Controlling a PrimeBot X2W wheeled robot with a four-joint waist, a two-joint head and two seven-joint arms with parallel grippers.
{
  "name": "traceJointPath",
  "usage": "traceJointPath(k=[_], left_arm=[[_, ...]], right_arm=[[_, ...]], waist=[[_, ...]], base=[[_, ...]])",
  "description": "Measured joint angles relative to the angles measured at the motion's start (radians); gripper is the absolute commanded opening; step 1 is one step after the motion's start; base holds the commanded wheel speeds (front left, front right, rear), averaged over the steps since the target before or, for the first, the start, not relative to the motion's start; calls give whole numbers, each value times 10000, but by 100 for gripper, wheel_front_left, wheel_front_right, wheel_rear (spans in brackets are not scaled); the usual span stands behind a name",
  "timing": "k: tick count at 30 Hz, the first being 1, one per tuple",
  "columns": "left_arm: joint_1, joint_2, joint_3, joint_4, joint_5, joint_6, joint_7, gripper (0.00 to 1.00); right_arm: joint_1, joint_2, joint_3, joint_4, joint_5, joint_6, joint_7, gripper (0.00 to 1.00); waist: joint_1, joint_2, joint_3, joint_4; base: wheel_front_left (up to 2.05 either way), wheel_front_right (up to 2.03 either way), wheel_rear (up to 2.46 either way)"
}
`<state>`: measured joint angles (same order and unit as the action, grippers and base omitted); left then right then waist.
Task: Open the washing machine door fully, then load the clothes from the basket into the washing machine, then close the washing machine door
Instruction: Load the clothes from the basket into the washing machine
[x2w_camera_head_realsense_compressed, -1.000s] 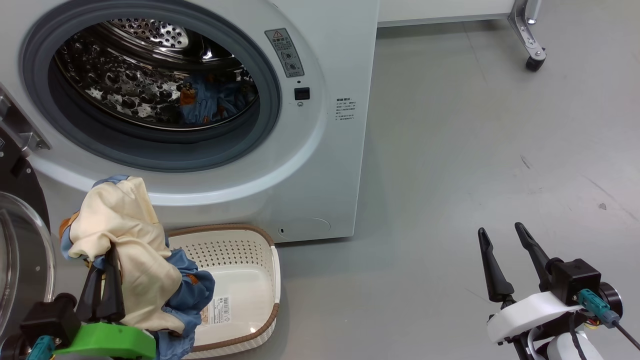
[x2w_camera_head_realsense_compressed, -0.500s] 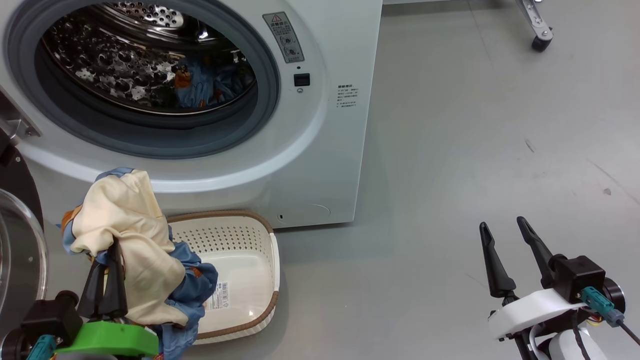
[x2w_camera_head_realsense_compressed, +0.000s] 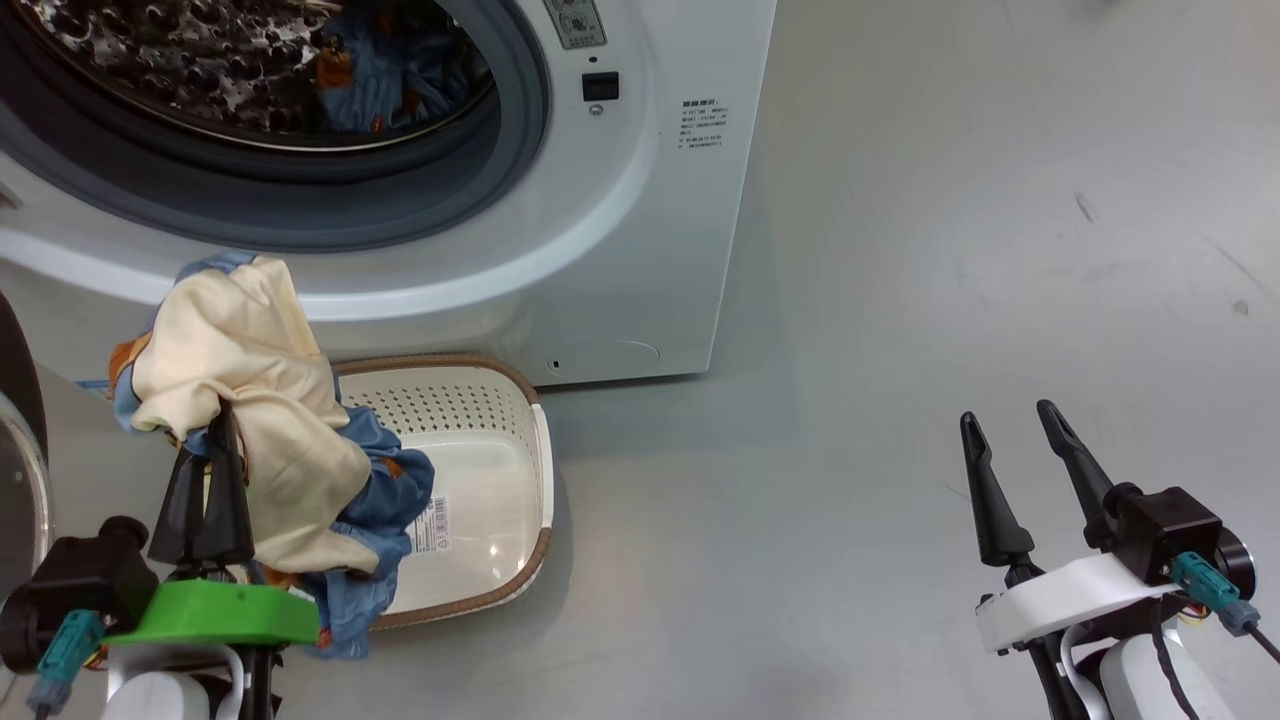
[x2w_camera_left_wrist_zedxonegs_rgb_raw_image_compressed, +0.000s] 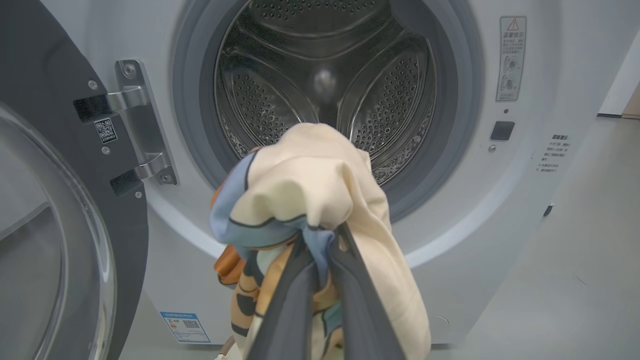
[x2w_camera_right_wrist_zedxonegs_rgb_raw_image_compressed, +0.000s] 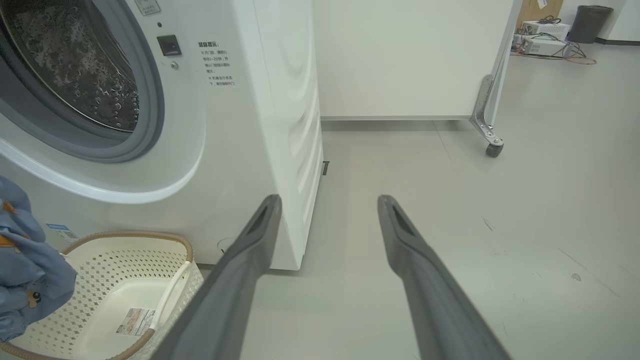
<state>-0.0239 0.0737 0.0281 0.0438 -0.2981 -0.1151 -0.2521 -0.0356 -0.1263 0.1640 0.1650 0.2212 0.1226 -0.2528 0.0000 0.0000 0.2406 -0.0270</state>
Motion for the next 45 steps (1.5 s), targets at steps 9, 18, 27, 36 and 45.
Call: traceJointPath(k=[9, 18, 27, 36, 45], left_arm=[[-864, -35, -2, -23, 0, 0, 0, 0], [-1871, -67, -81, 84, 31, -35, -2, 0], [-2974, -46, 19, 447, 31, -48, -2, 0], [-4335, 405, 163, 1081, 75, -81, -2, 0], [-5655, 1083, 119, 1950, 282, -90, 4, 0]], right_arm=[[-328, 2, -63, -215, 0, 0, 0, 100], [-688, 8, -190, -416, -2, 0, 0, 100], [-1109, 107, -151, -470, 0, 0, 0, 100], [-1495, 276, -61, -443, 0, 0, 0, 100], [-1651, 347, 84, -230, 31, 0, 0, 100]], waist=[[0, 0, 924, -62], [1, 0, 1973, -122], [1, 0, 2963, -185], [1, 0, 3608, -427], [1, 0, 3693, -671]], base=[[0, 0, 0], [0, 0, 0], [0, 0, 0], [0, 0, 0], [0, 0, 0]])
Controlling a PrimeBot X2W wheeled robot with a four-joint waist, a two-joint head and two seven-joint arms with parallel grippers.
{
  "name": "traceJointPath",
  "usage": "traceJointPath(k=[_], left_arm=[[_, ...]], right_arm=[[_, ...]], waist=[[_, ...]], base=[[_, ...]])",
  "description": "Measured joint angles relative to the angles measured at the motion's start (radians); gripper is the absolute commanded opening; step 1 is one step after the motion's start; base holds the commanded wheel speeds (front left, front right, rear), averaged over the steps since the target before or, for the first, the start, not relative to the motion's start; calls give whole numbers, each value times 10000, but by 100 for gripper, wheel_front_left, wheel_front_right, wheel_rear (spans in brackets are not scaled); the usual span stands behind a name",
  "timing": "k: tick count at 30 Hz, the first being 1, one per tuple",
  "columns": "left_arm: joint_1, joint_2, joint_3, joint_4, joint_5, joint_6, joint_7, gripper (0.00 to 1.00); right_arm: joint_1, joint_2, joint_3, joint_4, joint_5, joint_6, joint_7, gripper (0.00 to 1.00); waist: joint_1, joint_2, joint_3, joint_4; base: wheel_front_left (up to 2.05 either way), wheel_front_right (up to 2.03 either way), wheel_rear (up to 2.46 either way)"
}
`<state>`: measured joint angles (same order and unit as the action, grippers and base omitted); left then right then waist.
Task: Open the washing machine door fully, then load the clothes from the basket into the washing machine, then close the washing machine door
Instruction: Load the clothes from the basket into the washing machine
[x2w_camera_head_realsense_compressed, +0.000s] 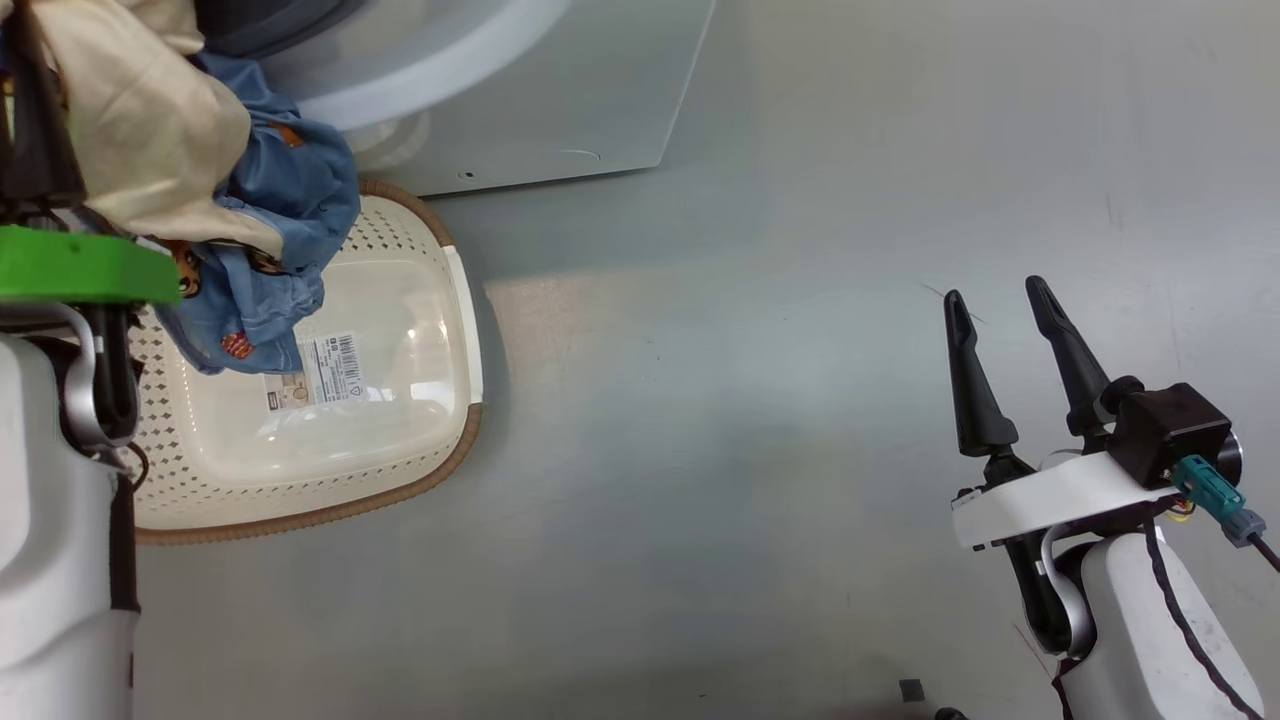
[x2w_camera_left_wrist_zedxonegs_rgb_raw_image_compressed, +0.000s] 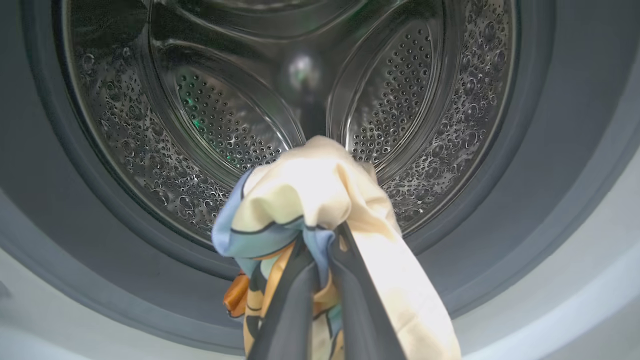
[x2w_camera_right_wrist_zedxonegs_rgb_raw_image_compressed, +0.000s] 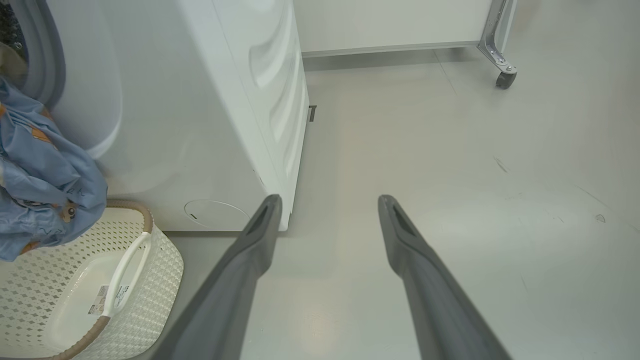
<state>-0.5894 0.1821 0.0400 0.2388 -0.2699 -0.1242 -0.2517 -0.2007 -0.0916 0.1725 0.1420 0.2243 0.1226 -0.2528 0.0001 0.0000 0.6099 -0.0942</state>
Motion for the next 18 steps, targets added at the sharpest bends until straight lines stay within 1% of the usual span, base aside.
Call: traceJointPath(k=[6, 9, 18], left_arm=[[-686, 320, -40, 593, 2, -2, 270, 0], [-1151, 550, -94, 1018, 0, -2, 610, 0], [-2192, 890, -305, 1795, -2, -2, 1338, 0]], right_arm=[[-14, 25, 144, 125, 58, 0, 0, 100], [-17, 46, 217, 173, 88, 0, 0, 100], [-34, 104, 313, 219, 144, 0, 0, 100]], waist=[[0, 0, -94, -234], [0, 0, -139, -397], [0, 0, -32, -687]], base=[[0, 0, 0], [0, 0, 0], [0, 0, 0]])
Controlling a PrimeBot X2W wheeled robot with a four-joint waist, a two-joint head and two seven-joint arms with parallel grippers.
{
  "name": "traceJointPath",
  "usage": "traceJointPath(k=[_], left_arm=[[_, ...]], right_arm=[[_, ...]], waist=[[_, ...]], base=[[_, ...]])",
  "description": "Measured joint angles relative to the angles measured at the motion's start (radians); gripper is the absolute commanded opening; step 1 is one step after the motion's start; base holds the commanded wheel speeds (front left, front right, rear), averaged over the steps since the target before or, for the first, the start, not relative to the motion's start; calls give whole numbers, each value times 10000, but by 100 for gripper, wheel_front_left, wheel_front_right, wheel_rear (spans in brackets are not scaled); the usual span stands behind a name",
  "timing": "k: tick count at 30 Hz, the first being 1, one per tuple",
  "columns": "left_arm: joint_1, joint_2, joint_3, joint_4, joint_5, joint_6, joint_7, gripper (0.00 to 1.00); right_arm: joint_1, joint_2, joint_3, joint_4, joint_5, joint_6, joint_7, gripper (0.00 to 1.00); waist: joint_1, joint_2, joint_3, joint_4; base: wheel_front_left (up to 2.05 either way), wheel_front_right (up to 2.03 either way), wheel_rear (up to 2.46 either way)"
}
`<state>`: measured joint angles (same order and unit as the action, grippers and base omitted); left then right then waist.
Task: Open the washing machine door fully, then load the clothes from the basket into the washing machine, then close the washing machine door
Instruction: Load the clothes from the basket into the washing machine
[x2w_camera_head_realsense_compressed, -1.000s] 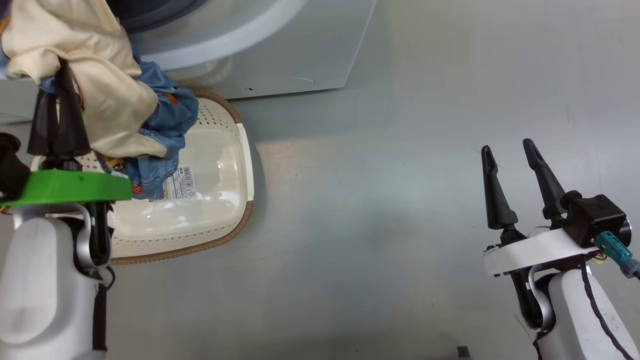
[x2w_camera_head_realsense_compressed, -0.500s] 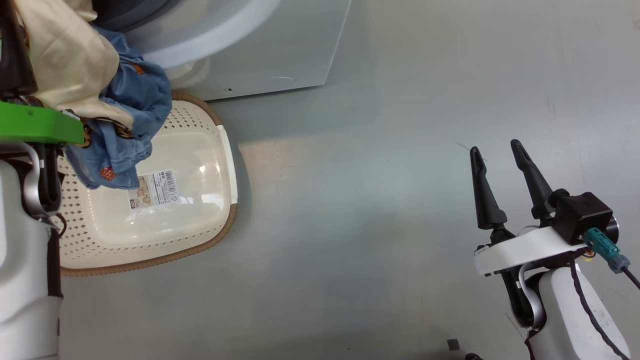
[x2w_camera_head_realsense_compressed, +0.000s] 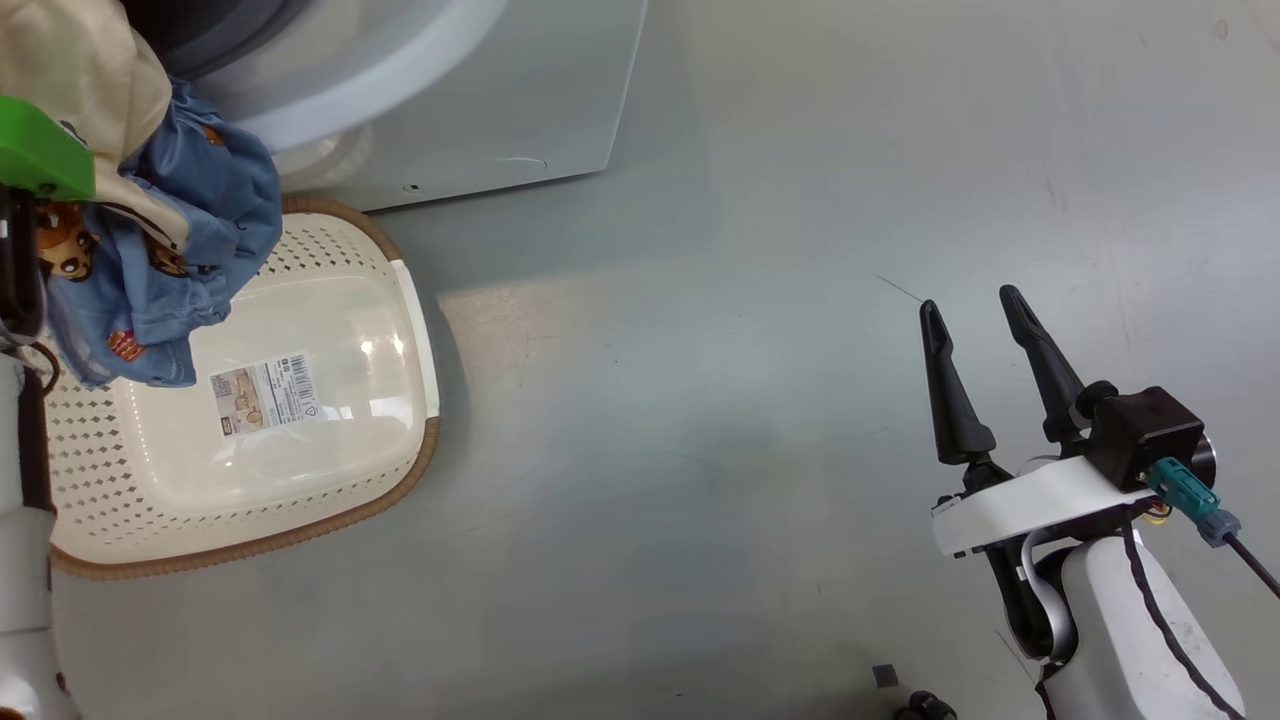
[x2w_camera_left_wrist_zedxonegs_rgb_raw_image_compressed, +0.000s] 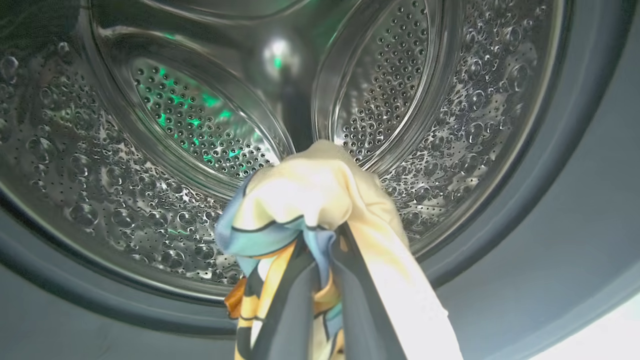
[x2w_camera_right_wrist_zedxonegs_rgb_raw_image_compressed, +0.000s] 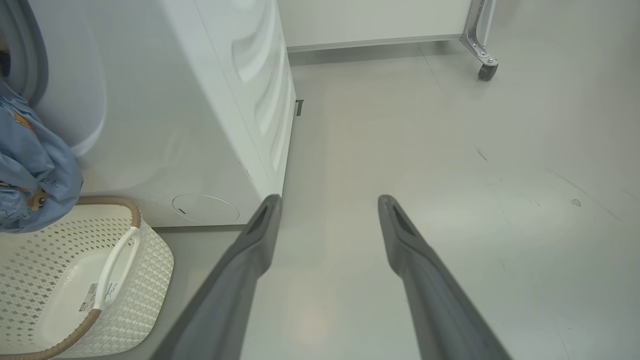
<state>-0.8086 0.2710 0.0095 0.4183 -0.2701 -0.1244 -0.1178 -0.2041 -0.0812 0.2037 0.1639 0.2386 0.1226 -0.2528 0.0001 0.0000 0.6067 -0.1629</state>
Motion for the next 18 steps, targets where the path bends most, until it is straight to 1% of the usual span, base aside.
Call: traceJointPath(k=[7, 11, 13, 18], left_arm=[[-795, 153, -105, 479, -48, -2, 662, 0], [-1338, 393, -167, 631, -46, -31, 1152, 0], [-1645, 585, -360, 660, -27, -31, 1361, 0], [-2376, 842, -656, 905, -15, -31, 1985, 0]], right_arm=[[-26, 50, -2, -8, 73, 0, 0, 100], [-26, 75, -19, -33, 98, 0, 0, 100], [-27, 104, -19, -44, 134, 0, 0, 100], [-37, 146, -17, -130, 167, 0, 0, 100]], waist=[[0, 0, 298, -161], [-1, 0, 564, -218], [-1, 0, 721, -241], [-1, 0, 1156, -288]], base=[[0, 0, 0], [0, 0, 0], [0, 0, 0], [0, 0, 0]])
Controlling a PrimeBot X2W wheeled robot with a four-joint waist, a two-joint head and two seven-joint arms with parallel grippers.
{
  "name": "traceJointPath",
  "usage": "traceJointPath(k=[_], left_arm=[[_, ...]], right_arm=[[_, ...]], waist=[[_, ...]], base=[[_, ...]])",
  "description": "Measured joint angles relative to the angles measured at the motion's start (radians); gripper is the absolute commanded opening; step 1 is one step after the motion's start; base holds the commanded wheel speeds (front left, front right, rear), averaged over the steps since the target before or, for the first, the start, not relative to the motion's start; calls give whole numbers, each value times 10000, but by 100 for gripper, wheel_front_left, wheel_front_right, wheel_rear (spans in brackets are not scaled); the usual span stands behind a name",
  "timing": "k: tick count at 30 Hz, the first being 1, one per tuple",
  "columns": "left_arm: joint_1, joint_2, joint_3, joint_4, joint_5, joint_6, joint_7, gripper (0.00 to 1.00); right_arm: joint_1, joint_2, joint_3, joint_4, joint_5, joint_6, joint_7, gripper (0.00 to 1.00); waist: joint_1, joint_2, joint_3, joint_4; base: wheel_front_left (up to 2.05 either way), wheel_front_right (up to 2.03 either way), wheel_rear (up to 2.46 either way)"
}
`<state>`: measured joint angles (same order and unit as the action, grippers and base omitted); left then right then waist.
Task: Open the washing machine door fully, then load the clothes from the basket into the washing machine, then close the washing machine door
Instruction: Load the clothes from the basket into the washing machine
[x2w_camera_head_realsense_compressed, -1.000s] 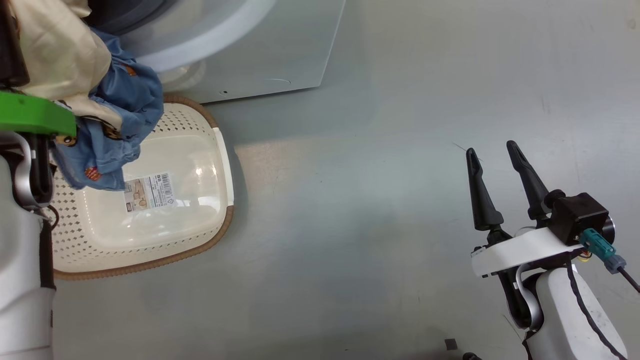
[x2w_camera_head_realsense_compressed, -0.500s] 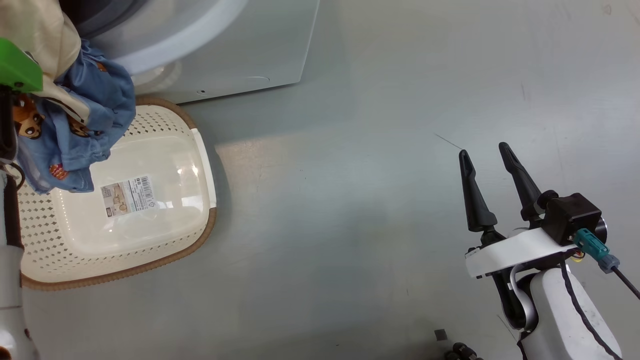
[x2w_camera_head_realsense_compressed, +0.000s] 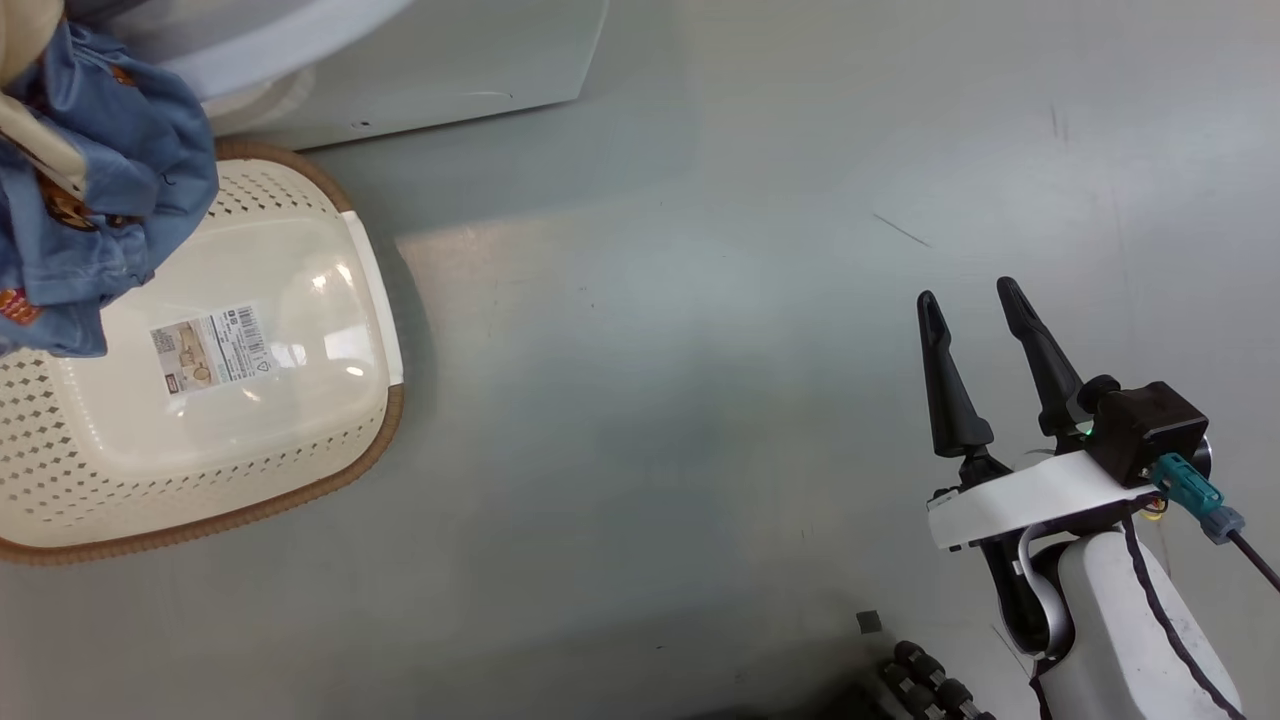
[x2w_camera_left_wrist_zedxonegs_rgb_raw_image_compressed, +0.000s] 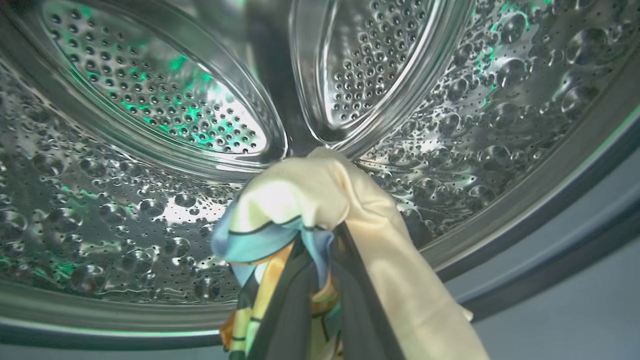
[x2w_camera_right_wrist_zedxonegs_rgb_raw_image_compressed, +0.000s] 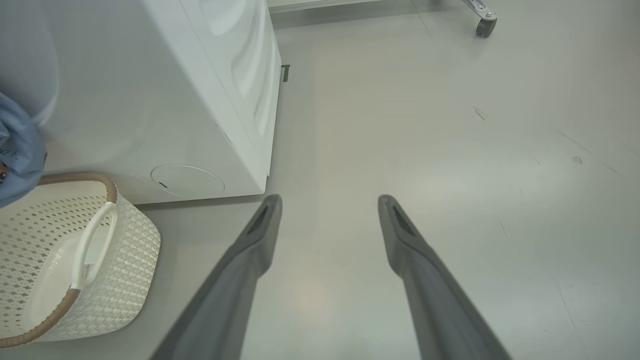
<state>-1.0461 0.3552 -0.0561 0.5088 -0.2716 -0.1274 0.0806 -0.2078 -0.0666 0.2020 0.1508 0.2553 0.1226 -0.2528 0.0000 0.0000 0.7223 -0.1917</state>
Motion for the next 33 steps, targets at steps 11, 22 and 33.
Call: traceJointPath(k=[11, 22, 33], left_arm=[[-1370, 15, -138, 708, -320, 0, 1139, 0], [-2150, -54, -251, 1126, -305, 0, 1455, 0], [-3221, 267, -907, 29, 756, 0, -1569, 0]], right_arm=[[-200, 48, 10, -84, 19, 0, 0, 100], [-314, 65, 71, -94, 73, 0, -2, 100], [-509, 100, 194, -81, 104, 0, -2, 100]], waist=[[0, 0, 868, -52], [0, 0, 1280, -54], [0, 0, 1541, -156]], base=[[0, 0, 0], [0, 0, 0], [0, 0, 0]])
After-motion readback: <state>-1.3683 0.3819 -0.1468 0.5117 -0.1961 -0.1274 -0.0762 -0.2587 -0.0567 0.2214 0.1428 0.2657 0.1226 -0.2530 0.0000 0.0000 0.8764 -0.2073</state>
